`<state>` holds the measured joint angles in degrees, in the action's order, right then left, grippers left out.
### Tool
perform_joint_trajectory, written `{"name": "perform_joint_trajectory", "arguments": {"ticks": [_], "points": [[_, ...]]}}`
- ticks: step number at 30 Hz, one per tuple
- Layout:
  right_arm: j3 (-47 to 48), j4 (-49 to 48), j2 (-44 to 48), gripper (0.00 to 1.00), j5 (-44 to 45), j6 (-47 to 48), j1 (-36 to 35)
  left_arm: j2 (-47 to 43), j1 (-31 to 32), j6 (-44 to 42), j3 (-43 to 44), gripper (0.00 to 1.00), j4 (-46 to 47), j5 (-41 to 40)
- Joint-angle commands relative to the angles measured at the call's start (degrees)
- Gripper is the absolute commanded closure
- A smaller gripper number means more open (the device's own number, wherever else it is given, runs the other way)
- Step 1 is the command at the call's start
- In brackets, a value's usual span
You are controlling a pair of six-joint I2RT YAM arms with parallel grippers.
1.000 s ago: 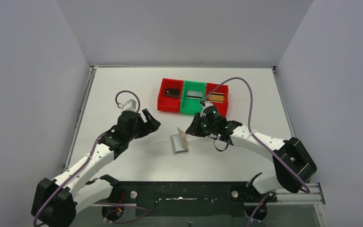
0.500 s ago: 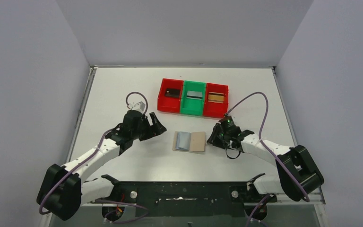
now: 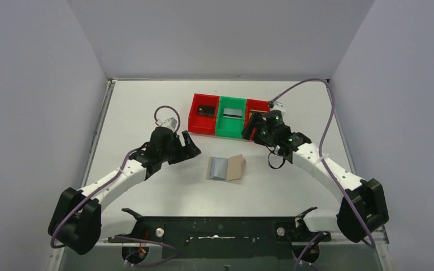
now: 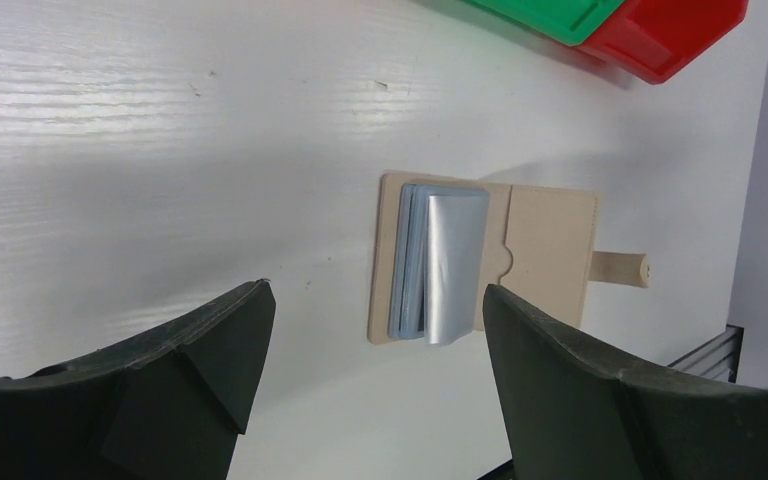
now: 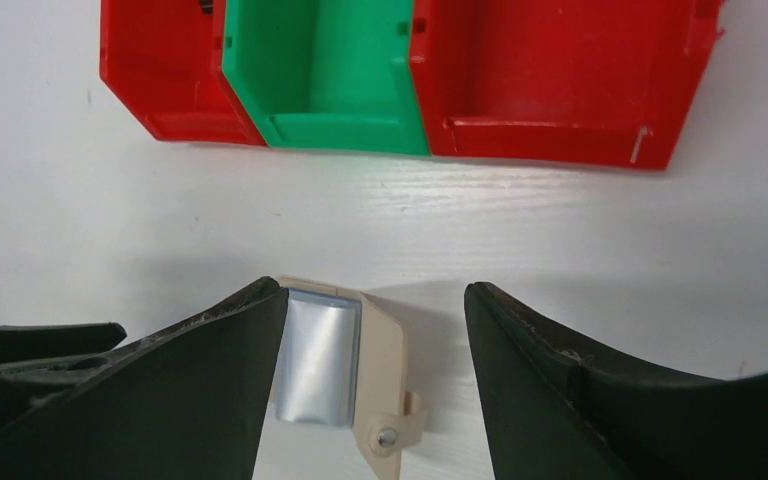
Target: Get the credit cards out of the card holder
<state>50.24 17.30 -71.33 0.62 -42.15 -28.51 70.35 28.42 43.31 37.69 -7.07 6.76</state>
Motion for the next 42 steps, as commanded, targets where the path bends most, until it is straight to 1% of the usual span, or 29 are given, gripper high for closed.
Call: {"name": "perform_joint_trajectory", "arguments": {"ticks": [1,5,10,12,16,20,27,32,36,42], "points": [[9.45,-0.57,-9.70,0.33,-1.25,4.55,0.19,-4.20,0.24,0.33,1.24,0.23,-0.07,-4.66],[19.35,1.13,-20.96,0.31,-1.86,7.00,-1.41,-8.46,0.17,0.94,0.75,0.23,-3.29,-9.84],[32.65,7.33,-31.62,0.25,6.42,9.40,-5.05,-14.53,-0.08,1.59,0.19,0.23,-7.00,-16.42],[36.02,8.05,-34.52,0.21,8.25,9.43,-5.75,-16.93,-0.17,1.81,0.19,0.23,-8.26,-18.26],[41.46,8.36,-39.22,0.20,10.78,9.37,-6.95,-20.94,-0.39,2.59,-2.08,0.22,-9.75,-21.26],[46.06,9.61,-43.78,0.17,13.57,9.96,-8.50,-22.93,-0.48,2.70,-2.87,0.22,-10.08,-22.30],[51.42,10.38,-49.41,0.16,15.97,9.19,-8.82,-21.68,-0.70,2.04,-2.54,0.21,-10.35,-21.71],[53.62,11.93,-52.45,0.18,15.53,9.71,-9.64,-21.66,-0.77,2.06,-2.85,0.21,-10.23,-21.77],[52.51,12.50,-53.21,0.19,15.07,9.63,-10.31,-21.70,-0.87,1.96,-3.00,0.21,-10.32,-22.06],[48.38,11.50,-51.57,0.21,14.14,9.77,-11.63,-20.91,-0.94,1.75,-3.00,0.21,-9.95,-21.82]]}}
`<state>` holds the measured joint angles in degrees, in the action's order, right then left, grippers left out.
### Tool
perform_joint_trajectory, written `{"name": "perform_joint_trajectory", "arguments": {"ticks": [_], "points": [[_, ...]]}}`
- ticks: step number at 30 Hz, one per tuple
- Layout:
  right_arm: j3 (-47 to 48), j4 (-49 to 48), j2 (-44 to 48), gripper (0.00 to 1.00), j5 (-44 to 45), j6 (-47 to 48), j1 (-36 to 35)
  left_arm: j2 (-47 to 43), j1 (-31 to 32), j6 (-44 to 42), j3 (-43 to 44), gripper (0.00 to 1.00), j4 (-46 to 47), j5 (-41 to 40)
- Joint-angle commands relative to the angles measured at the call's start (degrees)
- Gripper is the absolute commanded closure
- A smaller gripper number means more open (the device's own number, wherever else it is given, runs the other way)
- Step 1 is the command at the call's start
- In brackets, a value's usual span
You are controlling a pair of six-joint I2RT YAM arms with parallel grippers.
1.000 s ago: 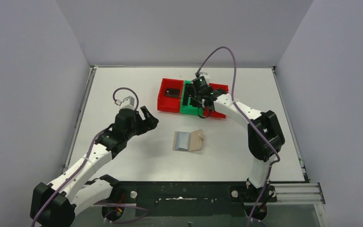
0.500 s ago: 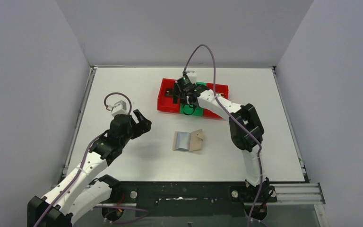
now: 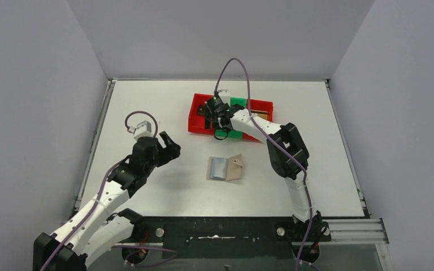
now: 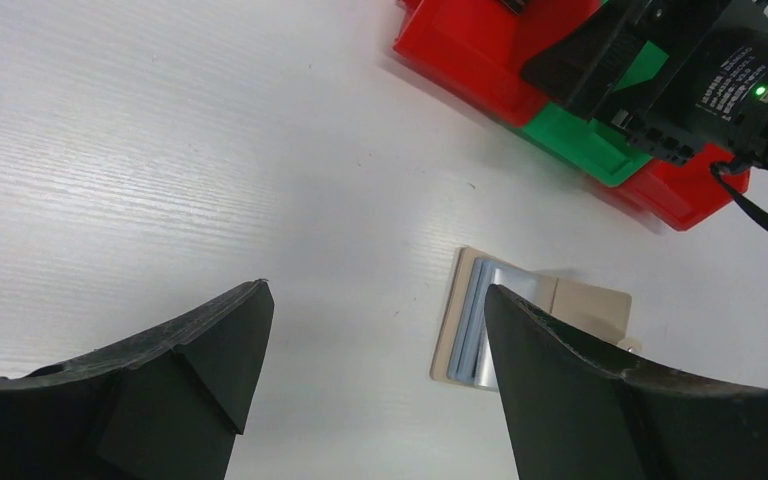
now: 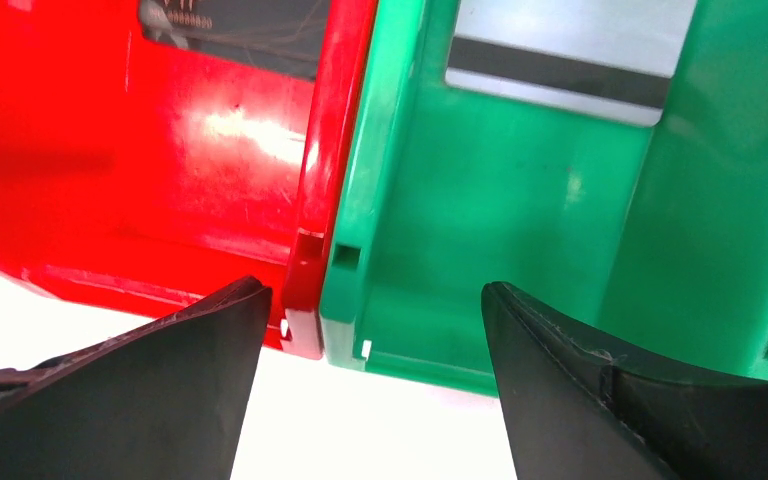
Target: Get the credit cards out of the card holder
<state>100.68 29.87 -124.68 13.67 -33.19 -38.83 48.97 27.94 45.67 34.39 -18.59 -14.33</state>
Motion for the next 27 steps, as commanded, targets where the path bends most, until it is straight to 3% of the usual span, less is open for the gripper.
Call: {"name": "perform_joint_trajectory", "arguments": {"ticks": [1,12,27], "points": [[-2.76,-0.97,2.18,0.21,1.20,0.82,-1.54,0.66,-0.40,-0.71,0.40,0.21,1.55,-0.70],[-7.89,-2.71,6.62,0.21,-1.38,0.79,-1.95,1.85,-0.44,-0.31,0.13,0.21,2.50,0.52],[-1.99,-3.50,6.26,0.21,-9.41,-0.12,-2.02,4.44,-0.43,0.52,-0.55,0.21,5.83,4.82]]}}
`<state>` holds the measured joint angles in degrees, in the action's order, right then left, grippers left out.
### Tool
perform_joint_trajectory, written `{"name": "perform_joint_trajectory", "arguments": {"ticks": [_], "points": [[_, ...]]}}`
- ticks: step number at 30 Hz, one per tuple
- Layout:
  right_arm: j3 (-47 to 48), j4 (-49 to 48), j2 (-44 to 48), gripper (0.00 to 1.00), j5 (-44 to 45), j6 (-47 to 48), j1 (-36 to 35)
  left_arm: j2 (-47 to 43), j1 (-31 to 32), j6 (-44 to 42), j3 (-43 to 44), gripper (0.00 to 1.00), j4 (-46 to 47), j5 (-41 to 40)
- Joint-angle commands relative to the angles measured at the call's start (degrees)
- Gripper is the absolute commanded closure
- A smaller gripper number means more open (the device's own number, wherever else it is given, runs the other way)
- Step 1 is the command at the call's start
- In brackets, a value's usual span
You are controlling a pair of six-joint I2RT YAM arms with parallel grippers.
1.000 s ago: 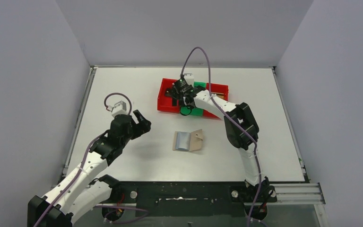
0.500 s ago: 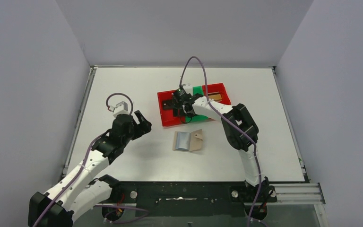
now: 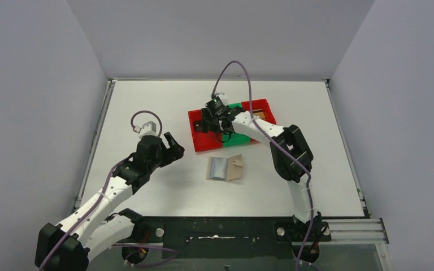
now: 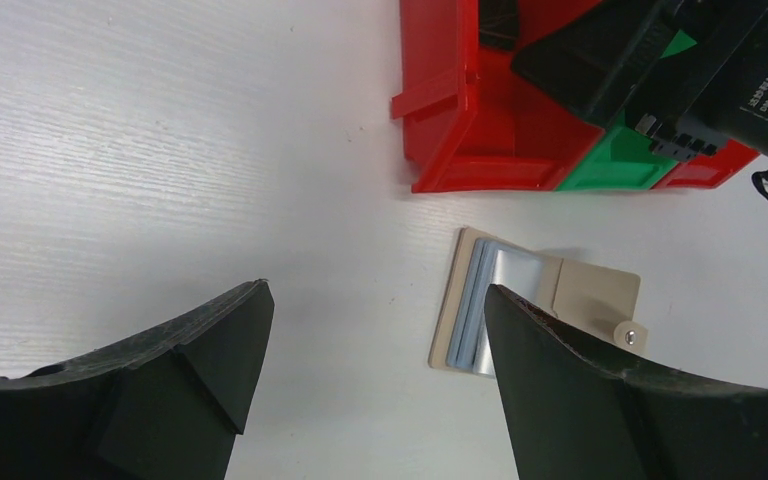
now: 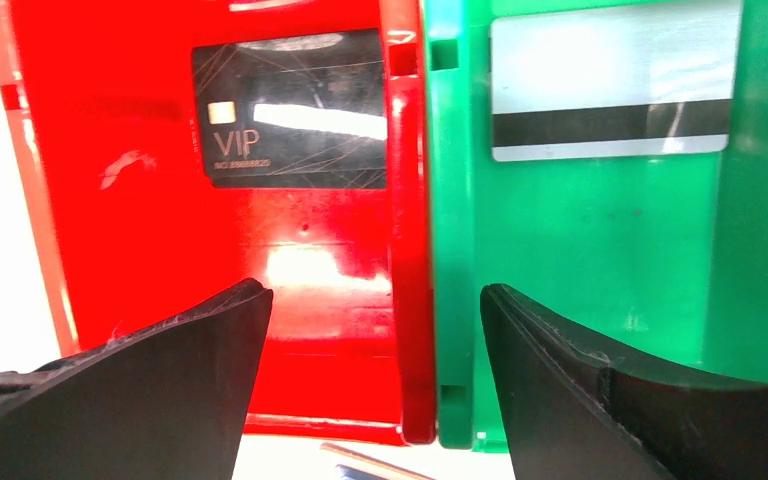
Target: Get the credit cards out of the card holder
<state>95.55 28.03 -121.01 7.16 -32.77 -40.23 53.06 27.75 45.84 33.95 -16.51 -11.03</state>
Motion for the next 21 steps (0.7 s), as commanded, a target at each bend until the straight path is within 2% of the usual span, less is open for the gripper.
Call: {"name": "perform_joint_trajectory", "arguments": {"ticks": [1,14,21], "points": [[3.35,-1.79,2.50,0.22,-3.46,-0.80,-0.64,0.28,-0.28,0.46,-0.15,0.21,3.69,1.53],[9.24,-2.15,0.52,0.21,-7.07,-2.09,-0.41,2.66,-0.33,0.40,0.36,0.21,4.58,1.64],[4.50,1.47,7.67,0.21,0.45,1.18,-0.90,2.48,-0.41,0.32,0.41,0.21,4.53,2.06]]}}
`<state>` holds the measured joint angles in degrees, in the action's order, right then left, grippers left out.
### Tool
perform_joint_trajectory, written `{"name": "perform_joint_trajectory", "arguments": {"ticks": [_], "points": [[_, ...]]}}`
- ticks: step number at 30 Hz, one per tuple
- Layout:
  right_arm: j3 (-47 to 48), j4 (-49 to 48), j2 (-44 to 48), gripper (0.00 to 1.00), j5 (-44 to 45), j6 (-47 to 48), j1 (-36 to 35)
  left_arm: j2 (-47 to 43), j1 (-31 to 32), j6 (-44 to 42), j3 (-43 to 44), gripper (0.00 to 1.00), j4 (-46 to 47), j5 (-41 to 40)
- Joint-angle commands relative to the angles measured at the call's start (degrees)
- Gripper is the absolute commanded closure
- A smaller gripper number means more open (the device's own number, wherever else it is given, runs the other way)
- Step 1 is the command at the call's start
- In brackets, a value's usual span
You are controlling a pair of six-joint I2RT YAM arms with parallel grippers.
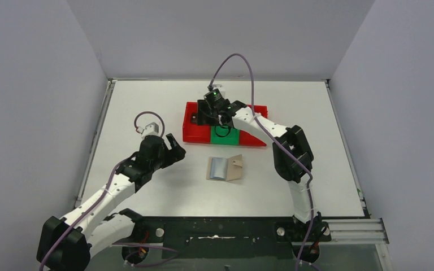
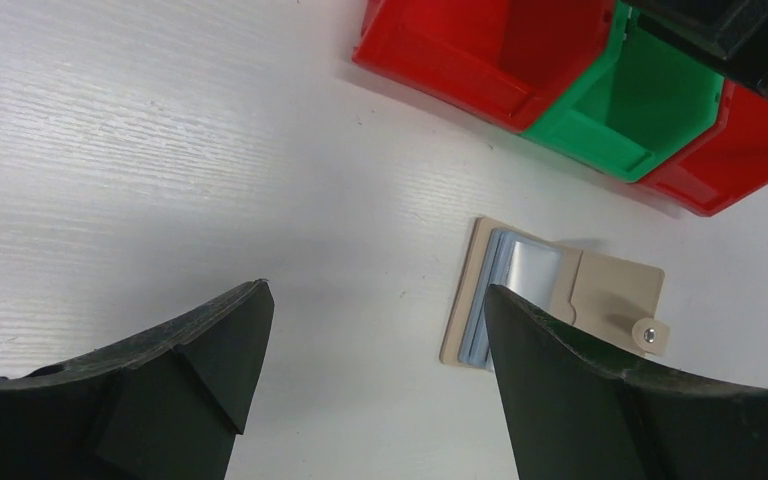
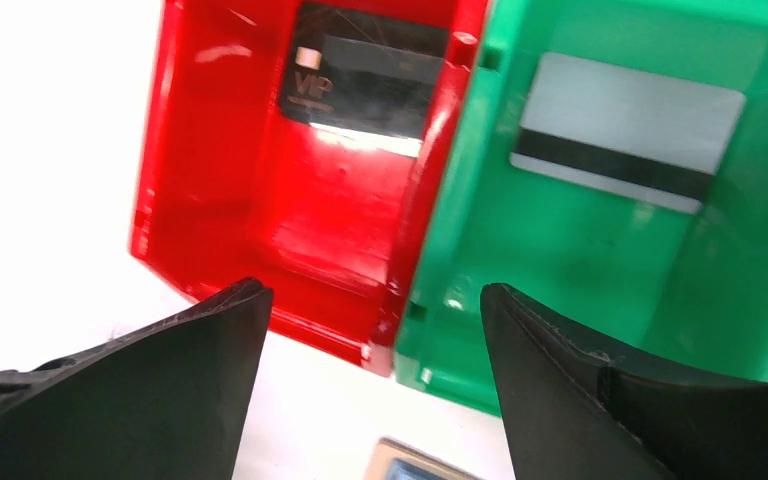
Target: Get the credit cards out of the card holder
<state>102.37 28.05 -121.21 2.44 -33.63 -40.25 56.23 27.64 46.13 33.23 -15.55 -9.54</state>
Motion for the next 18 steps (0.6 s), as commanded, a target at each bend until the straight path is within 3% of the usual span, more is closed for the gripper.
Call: {"name": "perform_joint_trajectory", "arguments": {"ticks": [1,7,18], "points": [[-4.57,1.29,9.87,0.22,5.81,2.00,-1.26,-0.87,-0.30,0.08,1.13,0.21,3.46,0.51],[-18.33,-2.56,21.05,0.29,2.92,0.15,-4.62,-2.83,-0.46,0.57,0.55,0.21,3.02,-1.25],[-33.43,-3.27,23.30,0.43,1.56,-7.24,-10.18,-3.67,-0.48,0.17,0.47,0.22,3.38,0.67]]}}
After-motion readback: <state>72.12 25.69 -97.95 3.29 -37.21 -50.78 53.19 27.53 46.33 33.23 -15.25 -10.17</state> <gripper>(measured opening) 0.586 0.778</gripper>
